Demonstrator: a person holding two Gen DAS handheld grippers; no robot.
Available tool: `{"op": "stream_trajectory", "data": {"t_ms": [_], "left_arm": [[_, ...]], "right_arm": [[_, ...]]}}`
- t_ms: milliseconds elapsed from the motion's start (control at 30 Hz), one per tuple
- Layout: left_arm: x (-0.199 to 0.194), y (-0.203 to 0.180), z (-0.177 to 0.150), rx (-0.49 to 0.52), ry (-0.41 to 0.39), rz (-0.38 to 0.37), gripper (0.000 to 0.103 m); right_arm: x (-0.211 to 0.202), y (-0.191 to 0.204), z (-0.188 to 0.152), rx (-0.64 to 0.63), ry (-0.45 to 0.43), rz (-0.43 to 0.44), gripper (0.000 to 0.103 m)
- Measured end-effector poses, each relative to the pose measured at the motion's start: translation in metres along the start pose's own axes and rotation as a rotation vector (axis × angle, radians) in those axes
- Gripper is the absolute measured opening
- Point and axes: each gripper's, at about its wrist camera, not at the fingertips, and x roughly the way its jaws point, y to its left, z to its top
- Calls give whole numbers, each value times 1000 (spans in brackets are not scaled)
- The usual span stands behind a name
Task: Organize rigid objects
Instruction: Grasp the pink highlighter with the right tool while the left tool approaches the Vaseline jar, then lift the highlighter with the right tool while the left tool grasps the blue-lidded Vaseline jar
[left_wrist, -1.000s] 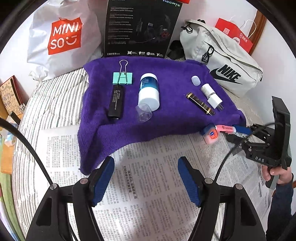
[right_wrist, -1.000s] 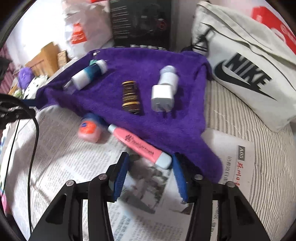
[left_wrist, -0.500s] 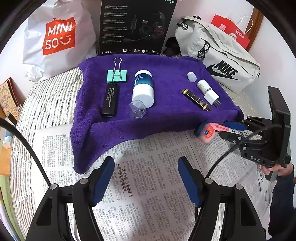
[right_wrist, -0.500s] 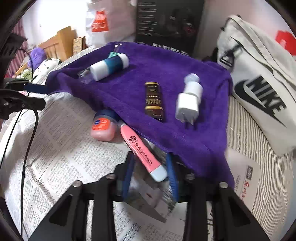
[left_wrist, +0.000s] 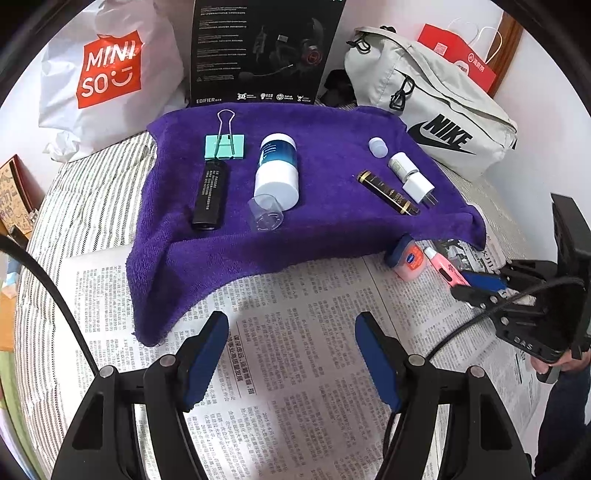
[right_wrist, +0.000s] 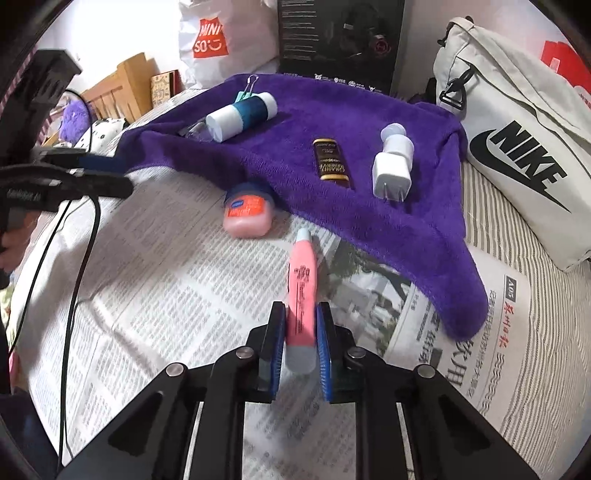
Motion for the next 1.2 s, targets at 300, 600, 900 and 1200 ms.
{"op": "stream_trajectory", "data": {"t_ms": [300,600,900,1200], "left_arm": [[-5,0,1,-10,-20,-4,69],[7,-50,9,25,-32,-19,69],[36,-92,29,-14,-24,17,69],[64,-114,32,25,0,68,69]], "right_arm": [[-5,-8,-5,41,-3,-30,15],[-33,-46,-36,194,-2,-93,15],[-52,-68,-55,239,-14,-139,15],[-50,-77,-67,274,-9,-129,15]]}}
